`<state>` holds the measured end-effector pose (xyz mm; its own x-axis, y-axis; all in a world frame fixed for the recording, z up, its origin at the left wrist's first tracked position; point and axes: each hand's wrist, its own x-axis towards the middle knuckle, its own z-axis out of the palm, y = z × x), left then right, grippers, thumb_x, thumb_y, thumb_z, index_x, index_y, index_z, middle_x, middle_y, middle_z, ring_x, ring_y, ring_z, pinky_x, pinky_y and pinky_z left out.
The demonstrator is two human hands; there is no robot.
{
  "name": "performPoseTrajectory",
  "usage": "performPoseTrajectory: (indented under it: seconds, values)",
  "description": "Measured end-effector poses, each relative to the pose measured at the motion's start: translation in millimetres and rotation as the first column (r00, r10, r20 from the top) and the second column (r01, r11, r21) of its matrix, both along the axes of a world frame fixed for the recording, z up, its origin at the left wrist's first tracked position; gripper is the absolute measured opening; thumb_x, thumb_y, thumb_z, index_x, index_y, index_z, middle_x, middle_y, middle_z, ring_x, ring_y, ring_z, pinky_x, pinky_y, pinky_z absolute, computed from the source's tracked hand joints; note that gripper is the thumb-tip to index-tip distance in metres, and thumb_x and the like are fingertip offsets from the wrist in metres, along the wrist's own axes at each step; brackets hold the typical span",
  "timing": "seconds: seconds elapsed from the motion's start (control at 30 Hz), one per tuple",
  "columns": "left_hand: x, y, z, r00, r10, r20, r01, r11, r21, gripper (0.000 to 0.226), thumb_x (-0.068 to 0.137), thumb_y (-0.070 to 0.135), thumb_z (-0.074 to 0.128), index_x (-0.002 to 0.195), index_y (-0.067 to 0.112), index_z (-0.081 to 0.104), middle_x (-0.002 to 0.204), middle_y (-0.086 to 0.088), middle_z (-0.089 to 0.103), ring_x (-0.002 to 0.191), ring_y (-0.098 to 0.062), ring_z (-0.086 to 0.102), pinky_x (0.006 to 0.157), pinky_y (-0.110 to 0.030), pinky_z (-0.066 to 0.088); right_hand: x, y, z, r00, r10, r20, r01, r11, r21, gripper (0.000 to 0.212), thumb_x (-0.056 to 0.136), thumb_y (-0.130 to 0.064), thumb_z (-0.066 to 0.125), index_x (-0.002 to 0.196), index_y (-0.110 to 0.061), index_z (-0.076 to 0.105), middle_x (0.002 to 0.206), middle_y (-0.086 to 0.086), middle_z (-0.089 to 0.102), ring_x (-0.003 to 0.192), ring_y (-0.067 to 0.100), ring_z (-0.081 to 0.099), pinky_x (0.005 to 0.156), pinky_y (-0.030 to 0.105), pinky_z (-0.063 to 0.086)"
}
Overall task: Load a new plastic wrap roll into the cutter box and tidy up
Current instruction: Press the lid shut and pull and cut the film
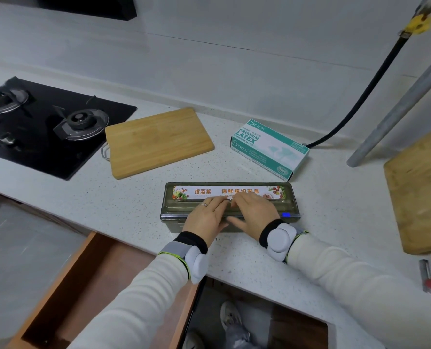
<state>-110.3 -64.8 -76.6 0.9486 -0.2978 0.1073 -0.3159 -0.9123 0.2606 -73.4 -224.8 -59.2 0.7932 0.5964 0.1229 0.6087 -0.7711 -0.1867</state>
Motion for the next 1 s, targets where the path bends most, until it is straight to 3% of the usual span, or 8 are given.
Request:
performPoseTrajectory:
  seconds: [0.13,0.27,0.37,0.57,0.77,0.9,1.0]
  values:
    - [-0.3,2.2,3.5,0.997,0.010,0.075,-0.004,0.996,-0.084,0.034,0.093,0.016,0.053,0.124,0.002,0.058,0.128,-0.011,0.060,0.115,-0.028,0.057,0.098,-0.034,0.047,10.4,8.1,3.8,0.985,-0.139,-0.105,0.150,0.983,0.104,0.030,0.092,-0.032,0.053,0.115,-0.014,0.055,0.113,0.003,0.061,0.110,0.022,0.049,0.082,0.033,0.043]
    - [3.3,7.8,4.5,1.000,0.020,-0.006,-0.020,0.989,-0.145,0.036,0.099,0.011,0.040,0.133,0.009,0.051,0.138,-0.005,0.052,0.125,-0.021,0.048,0.107,-0.030,0.037,27.6,16.9,5.3,0.965,-0.167,-0.202,0.190,0.977,0.100,0.027,0.091,-0.023,0.055,0.116,-0.013,0.055,0.118,0.006,0.056,0.112,0.023,0.046,0.090,0.031,0.041]
    - [5.9,11.0,8.9,0.998,0.030,-0.050,-0.040,0.978,-0.204,0.035,0.098,0.007,0.040,0.130,0.010,0.055,0.135,-0.004,0.055,0.124,-0.021,0.050,0.107,-0.028,0.036,35.1,24.6,5.5,0.946,-0.172,-0.275,0.204,0.975,0.091,0.025,0.090,-0.021,0.059,0.113,-0.011,0.059,0.119,0.010,0.053,0.112,0.024,0.048,0.095,0.034,0.042]
    - [9.6,15.9,14.1,0.994,0.049,-0.102,-0.073,0.967,-0.245,0.035,0.093,-0.003,0.043,0.118,0.009,0.063,0.129,-0.004,0.061,0.117,-0.023,0.056,0.098,-0.033,0.044,41.6,35.3,5.7,0.900,-0.175,-0.399,0.244,0.961,0.129,0.015,0.084,-0.017,0.065,0.098,-0.011,0.066,0.114,0.011,0.052,0.104,0.024,0.055,0.092,0.038,0.046]
    - [8.9,18.6,14.3,0.995,0.042,-0.094,-0.065,0.964,-0.259,0.033,0.090,-0.007,0.043,0.114,0.007,0.062,0.129,-0.004,0.060,0.114,-0.024,0.058,0.092,-0.037,0.047,56.5,38.1,10.7,0.841,-0.201,-0.502,0.286,0.953,0.098,0.017,0.077,-0.020,0.073,0.092,-0.010,0.070,0.111,0.013,0.056,0.098,0.025,0.059,0.080,0.023,0.041]
    - [9.7,20.1,18.0,0.997,0.045,-0.069,-0.064,0.949,-0.310,0.026,0.090,-0.006,0.044,0.108,0.002,0.060,0.125,-0.007,0.058,0.105,-0.027,0.060,0.083,-0.041,0.050,63.3,40.3,13.8,0.831,-0.222,-0.510,0.293,0.954,0.062,0.020,0.075,-0.023,0.075,0.089,-0.010,0.071,0.106,0.012,0.058,0.096,0.025,0.060,0.076,0.023,0.040]
    - [11.4,22.9,19.4,0.998,0.045,-0.054,-0.059,0.949,-0.311,0.024,0.090,-0.004,0.047,0.111,0.000,0.060,0.127,-0.010,0.055,0.109,-0.026,0.058,0.090,-0.034,0.049,64.4,40.4,15.2,0.831,-0.222,-0.510,0.287,0.956,0.053,0.022,0.075,-0.027,0.076,0.090,-0.011,0.070,0.095,0.004,0.050,0.095,0.025,0.060,0.080,0.028,0.044]
